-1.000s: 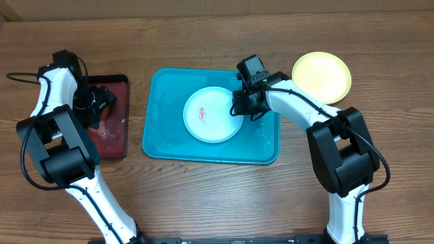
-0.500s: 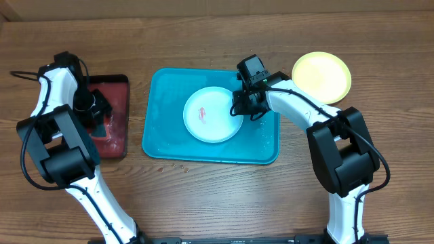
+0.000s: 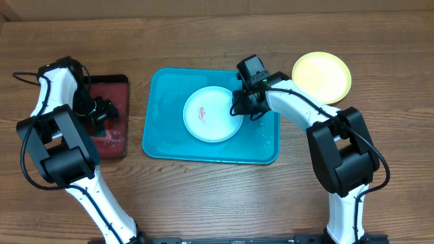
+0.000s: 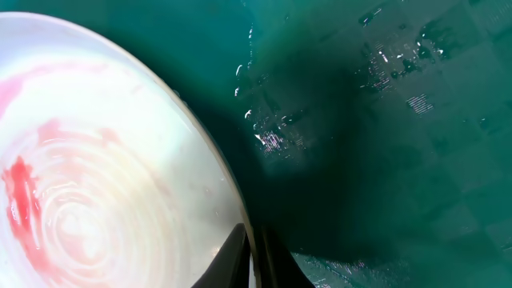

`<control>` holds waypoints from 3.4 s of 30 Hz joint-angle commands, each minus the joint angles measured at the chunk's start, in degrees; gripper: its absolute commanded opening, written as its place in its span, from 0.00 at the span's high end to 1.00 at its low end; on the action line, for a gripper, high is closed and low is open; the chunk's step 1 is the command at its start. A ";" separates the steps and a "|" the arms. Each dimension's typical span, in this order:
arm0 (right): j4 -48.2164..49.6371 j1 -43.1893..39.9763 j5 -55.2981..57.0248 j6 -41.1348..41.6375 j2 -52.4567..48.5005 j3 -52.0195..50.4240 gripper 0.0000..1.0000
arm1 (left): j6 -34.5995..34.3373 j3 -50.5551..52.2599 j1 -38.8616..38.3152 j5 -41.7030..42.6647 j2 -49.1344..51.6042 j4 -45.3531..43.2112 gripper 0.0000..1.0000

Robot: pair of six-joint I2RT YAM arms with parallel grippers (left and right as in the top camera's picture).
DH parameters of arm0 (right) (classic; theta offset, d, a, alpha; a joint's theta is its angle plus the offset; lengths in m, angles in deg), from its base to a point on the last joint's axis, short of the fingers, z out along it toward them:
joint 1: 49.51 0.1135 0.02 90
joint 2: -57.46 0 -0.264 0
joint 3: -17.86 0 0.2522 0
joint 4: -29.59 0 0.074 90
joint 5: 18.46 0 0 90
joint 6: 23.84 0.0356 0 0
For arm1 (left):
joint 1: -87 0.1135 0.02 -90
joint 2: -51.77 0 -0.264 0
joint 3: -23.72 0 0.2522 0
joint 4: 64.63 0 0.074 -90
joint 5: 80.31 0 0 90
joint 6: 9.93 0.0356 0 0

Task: Clean dirty plates on tray and stack at the side

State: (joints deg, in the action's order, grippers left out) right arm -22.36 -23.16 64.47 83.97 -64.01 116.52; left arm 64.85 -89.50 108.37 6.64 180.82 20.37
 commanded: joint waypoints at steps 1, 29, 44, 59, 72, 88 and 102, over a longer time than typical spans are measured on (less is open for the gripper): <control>0.04 0.00 1.86 0.24 -1.97 -0.31 0.93 | 4.81 -0.13 -0.37 0.11 1.03 0.79 0.18; -1.14 0.00 1.84 0.24 -1.97 -0.31 0.93 | 2.62 -0.13 -0.39 1.25 1.03 1.18 0.96; -1.14 0.00 1.84 0.24 -1.97 -0.31 0.92 | 0.83 -5.84 -0.37 4.59 1.01 1.86 0.96; -1.42 0.00 1.84 0.22 -1.97 -0.31 0.92 | 1.01 -7.41 -0.39 4.33 1.03 -2.67 0.29; -1.75 0.00 1.84 0.22 -1.97 -0.31 0.92 | 3.69 -4.48 -0.37 -0.50 1.03 -7.91 0.51; -1.77 0.00 1.84 0.22 -1.97 -0.31 0.92 | 4.96 -3.85 -0.39 0.07 4.57 -8.94 0.57; -1.51 0.00 1.84 0.24 -1.97 -0.31 0.92 | 3.32 -11.69 -0.37 0.13 4.31 -0.72 0.96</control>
State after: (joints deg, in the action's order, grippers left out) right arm -23.43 -23.16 64.49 84.14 -64.01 116.55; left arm 69.53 -96.80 107.76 7.62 184.15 17.53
